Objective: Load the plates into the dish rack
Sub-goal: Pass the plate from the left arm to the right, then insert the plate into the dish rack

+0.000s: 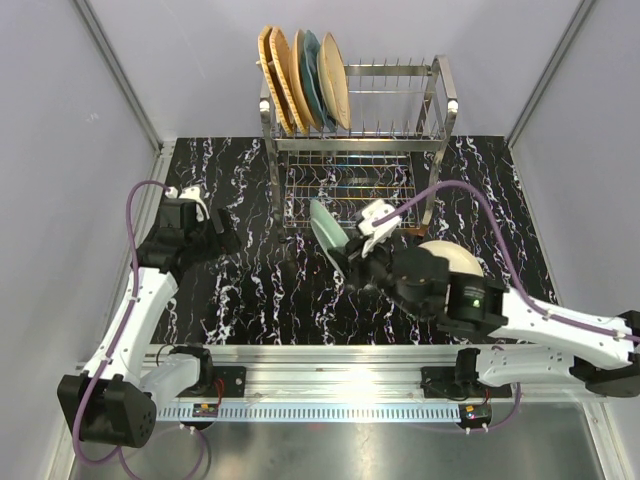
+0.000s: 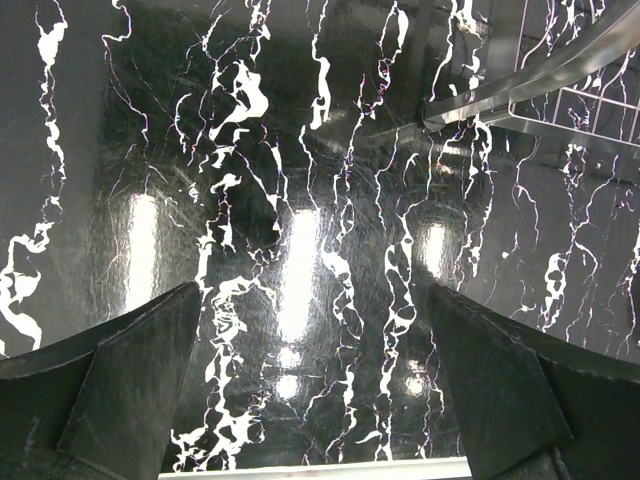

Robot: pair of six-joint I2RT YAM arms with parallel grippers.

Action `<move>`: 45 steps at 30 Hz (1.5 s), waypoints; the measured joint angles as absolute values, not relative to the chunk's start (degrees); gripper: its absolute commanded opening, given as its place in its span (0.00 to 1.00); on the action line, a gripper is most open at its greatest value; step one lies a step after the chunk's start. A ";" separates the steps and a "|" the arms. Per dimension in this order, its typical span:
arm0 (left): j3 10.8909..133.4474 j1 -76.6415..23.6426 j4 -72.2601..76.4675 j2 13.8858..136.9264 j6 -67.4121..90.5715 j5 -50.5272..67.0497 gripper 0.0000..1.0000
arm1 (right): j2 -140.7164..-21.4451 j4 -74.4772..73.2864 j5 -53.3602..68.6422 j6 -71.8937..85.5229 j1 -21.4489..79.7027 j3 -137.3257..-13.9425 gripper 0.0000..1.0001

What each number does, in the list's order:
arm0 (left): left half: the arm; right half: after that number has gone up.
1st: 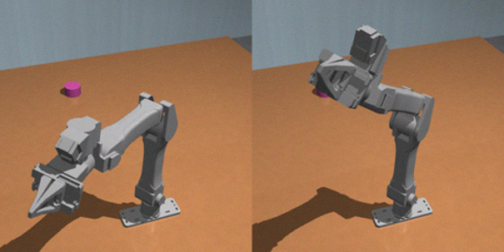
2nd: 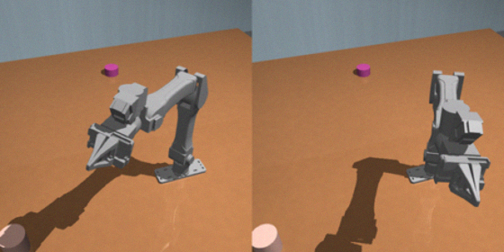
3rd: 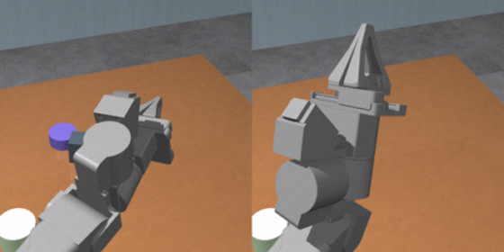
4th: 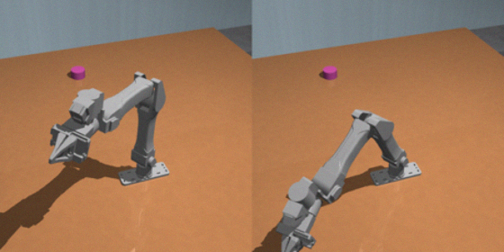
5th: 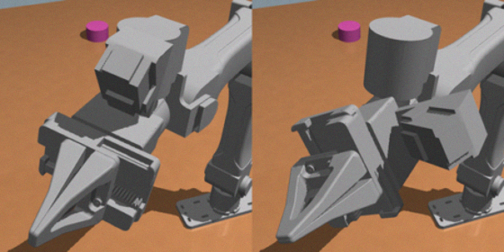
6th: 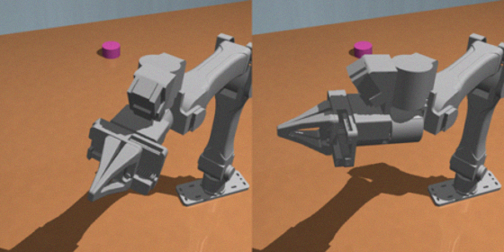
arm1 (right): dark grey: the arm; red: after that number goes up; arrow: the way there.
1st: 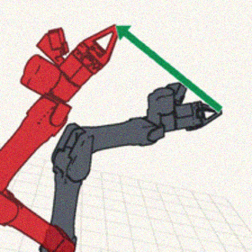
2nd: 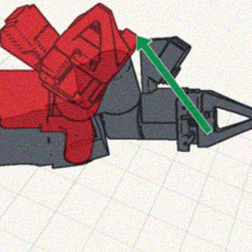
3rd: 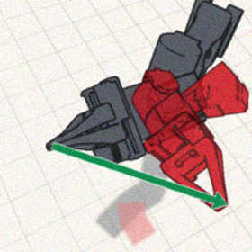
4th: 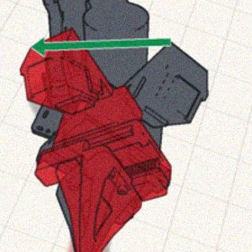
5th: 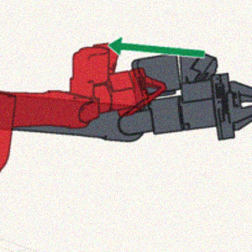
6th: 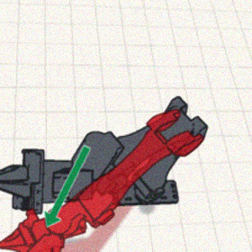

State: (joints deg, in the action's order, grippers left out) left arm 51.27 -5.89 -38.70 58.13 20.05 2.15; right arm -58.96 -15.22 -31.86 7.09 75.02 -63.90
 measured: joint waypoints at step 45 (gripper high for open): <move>50.96 -5.61 -38.35 56.82 19.70 2.87 0.99 | -104.49 -15.42 -15.40 -1.02 33.32 -134.47 0.00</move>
